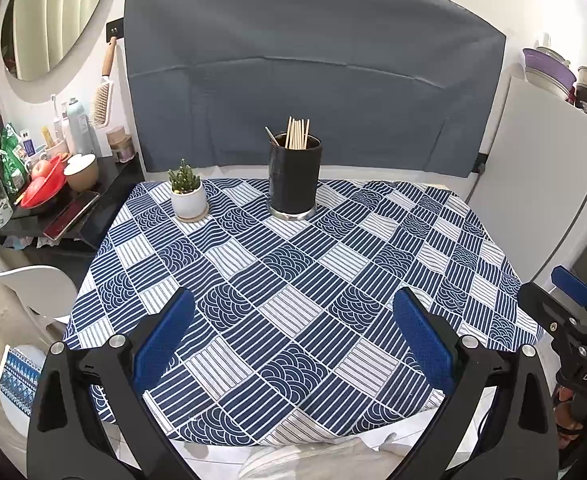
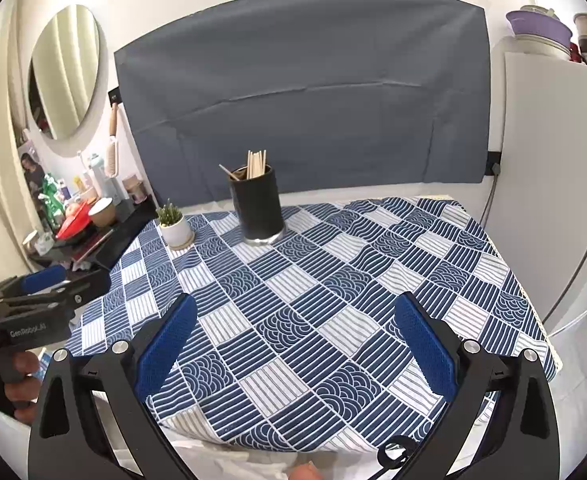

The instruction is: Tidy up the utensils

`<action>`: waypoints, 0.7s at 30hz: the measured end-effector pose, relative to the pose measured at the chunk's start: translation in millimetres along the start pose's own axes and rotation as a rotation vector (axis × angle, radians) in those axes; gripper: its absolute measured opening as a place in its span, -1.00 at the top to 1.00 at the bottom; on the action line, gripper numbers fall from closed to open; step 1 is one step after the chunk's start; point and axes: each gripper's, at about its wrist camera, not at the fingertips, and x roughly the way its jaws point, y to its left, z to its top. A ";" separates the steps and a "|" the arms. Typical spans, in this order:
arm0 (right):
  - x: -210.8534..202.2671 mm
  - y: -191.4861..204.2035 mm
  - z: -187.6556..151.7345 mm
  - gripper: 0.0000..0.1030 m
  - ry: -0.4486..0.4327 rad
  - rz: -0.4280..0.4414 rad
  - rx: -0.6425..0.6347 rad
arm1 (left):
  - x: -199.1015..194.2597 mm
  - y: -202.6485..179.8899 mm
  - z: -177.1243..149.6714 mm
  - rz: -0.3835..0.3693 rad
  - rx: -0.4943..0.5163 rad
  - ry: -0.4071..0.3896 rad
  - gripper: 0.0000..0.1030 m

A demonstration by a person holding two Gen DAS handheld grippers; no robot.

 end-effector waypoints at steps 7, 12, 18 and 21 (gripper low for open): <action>-1.7 2.9 -0.6 -0.85 -0.006 -0.002 -0.007 | -6.3 -0.3 0.8 0.007 0.012 -0.019 -0.88; -3.0 7.9 -1.1 -0.85 -0.010 -0.003 -0.015 | -6.9 1.6 0.1 -0.001 0.016 -0.014 -0.88; -6.0 12.8 -1.7 -0.85 -0.016 -0.018 -0.022 | -7.4 4.6 -1.2 0.003 0.012 -0.011 -0.88; -6.2 13.6 -2.9 -0.85 -0.015 -0.020 -0.021 | -7.2 5.5 -2.4 0.002 0.012 -0.007 -0.88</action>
